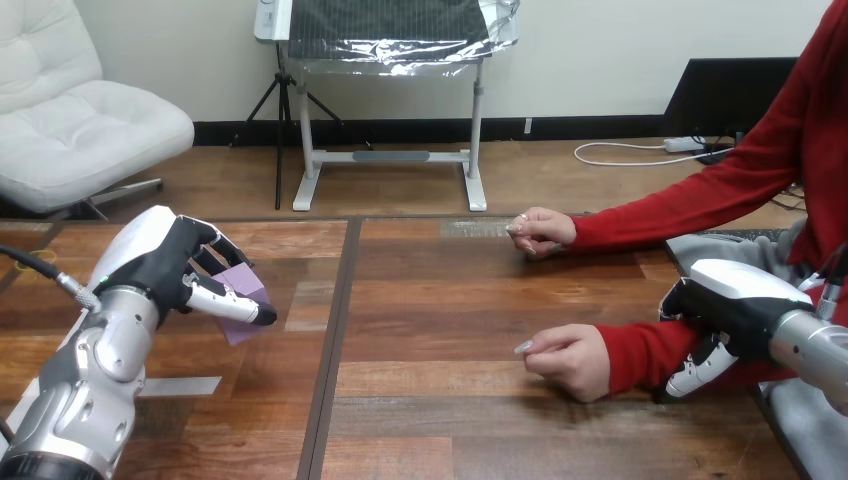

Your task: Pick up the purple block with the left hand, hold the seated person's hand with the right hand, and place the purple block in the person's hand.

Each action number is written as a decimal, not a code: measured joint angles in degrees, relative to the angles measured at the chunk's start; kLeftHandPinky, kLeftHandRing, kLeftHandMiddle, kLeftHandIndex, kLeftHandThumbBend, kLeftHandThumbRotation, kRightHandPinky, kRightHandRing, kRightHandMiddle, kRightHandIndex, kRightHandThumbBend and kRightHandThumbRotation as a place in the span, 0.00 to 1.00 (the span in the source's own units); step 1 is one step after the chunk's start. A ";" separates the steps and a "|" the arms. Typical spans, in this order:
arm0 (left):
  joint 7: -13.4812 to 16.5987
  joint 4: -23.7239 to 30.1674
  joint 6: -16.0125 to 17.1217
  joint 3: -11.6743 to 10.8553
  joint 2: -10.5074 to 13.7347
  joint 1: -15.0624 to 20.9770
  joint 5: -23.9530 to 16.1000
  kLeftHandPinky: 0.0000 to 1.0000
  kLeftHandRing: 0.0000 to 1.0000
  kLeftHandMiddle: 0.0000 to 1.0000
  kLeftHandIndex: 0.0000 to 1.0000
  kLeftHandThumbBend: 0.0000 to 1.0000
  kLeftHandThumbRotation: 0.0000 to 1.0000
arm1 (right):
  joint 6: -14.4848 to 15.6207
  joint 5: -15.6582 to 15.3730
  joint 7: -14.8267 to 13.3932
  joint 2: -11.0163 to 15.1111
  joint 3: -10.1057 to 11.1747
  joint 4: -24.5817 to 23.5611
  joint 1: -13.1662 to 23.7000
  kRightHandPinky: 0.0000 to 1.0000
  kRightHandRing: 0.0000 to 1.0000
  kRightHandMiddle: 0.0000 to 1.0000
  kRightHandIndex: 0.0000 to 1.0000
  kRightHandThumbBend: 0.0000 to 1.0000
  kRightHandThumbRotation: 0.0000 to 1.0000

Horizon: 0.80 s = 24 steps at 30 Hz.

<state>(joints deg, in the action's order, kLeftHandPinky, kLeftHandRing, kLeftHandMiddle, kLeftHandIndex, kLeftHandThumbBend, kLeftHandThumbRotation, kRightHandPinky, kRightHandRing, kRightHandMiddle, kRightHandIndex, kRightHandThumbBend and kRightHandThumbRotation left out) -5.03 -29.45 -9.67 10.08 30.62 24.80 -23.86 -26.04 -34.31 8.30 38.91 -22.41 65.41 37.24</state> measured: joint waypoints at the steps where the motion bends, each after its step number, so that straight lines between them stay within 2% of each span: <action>1: -0.03 0.00 0.00 0.00 0.00 0.00 0.06 0.37 0.43 0.49 0.47 0.69 0.00 | -0.13 0.29 0.09 0.00 0.17 0.00 -0.02 0.22 0.26 0.32 0.33 0.85 0.17; 7: -0.29 0.03 0.03 0.00 0.00 0.00 0.55 0.36 0.43 0.49 0.47 0.68 0.00 | -0.66 1.47 0.33 0.05 0.80 -0.14 -0.02 0.22 0.26 0.32 0.33 0.85 0.18; 12: -0.34 0.05 0.11 0.00 -0.04 0.00 0.77 0.31 0.39 0.46 0.47 0.69 0.00 | -0.66 2.30 1.02 0.18 1.10 -0.75 -0.09 0.23 0.26 0.32 0.33 0.85 0.19; 18: -0.33 0.11 0.14 0.00 -0.12 0.01 0.77 0.27 0.35 0.44 0.47 0.68 0.00 | -0.67 3.66 2.22 0.59 2.27 -3.07 -1.02 0.25 0.27 0.32 0.33 0.85 0.20; 24: -0.34 0.43 -0.10 0.00 -0.52 0.01 0.93 0.27 0.36 0.45 0.47 0.68 0.00 | -0.71 4.79 2.85 1.22 2.73 -5.96 -2.21 0.24 0.26 0.31 0.33 0.86 0.21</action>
<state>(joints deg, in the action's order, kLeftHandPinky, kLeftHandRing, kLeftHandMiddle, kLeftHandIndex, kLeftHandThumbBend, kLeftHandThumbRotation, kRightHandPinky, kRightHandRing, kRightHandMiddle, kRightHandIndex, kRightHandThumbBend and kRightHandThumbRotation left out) -5.36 -29.02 -9.77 10.08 30.10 24.81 -22.93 -26.75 -29.51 11.15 40.14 -19.68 59.45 35.03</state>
